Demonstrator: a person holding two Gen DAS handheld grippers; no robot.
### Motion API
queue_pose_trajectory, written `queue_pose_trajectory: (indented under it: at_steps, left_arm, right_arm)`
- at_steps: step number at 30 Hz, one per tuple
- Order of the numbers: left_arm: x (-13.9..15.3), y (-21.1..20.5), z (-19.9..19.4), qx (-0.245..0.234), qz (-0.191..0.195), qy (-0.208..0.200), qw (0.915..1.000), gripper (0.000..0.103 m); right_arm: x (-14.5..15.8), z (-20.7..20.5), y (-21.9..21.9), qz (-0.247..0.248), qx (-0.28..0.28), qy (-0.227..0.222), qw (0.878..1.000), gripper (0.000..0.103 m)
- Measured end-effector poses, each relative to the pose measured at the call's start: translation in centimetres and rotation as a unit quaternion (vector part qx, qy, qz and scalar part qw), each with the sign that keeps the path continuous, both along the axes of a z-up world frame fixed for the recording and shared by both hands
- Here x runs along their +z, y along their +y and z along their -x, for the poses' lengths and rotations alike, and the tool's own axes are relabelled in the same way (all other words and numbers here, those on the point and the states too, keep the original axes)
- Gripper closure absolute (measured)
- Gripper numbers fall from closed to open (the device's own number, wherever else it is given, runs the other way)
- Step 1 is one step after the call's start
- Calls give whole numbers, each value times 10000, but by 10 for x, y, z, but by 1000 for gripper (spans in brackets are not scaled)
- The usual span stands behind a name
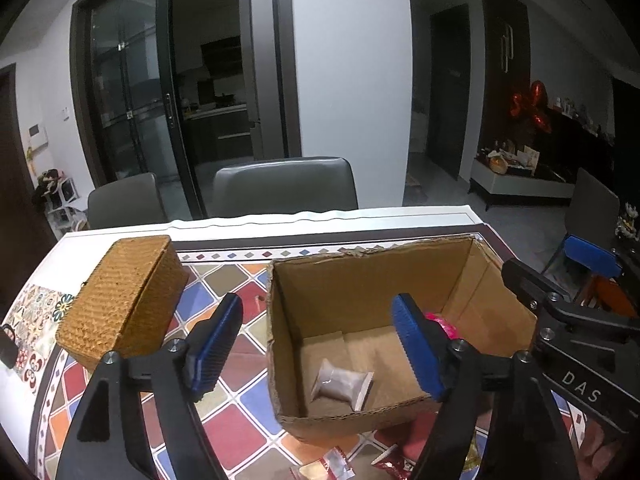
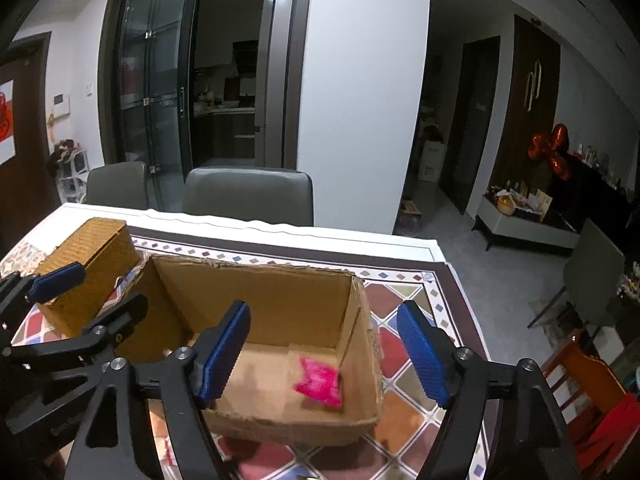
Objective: Organize snacks
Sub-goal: 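Withdraw both tools from the box back toward the remaining snacks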
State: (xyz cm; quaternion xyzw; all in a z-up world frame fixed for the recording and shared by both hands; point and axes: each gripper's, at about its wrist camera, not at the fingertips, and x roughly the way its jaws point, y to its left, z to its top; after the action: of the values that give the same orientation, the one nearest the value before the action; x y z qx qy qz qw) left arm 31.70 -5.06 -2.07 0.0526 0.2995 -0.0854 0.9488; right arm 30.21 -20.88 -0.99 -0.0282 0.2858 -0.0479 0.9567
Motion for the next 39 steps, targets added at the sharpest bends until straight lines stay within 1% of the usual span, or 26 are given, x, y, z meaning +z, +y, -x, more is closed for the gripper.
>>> queue_pose_trajectory:
  at_steps: [6,15,17,22,32,39]
  left_arm:
    - [10,2,16,0,-41,-88,10000,26]
    - [29,1,49,-29,-63,-226,9997,26]
    - [32,0,56,-35,-70,-249,9997,25]
    - [36,-1,73,-56,-59,-294,9995,23]
    - [41,-6,101,-118,-46,-353,9993,21]
    - [38,-8,116,-168,-36,-332,9993,19]
  right_arm:
    - [6,12,-3,-43,-57,-55,10000,26]
    - [23,44,-4,-110,-107,-161,9998,26]
    - [27,51,-5,-120,-124,-197,9997,26]
    - [34,68,-9,-154,-173,-247,9994,26]
    - [39,99,-14,-141,-249,-308,9991,26]
    - [35,118,-19,-143,-305,-291,9990,26]
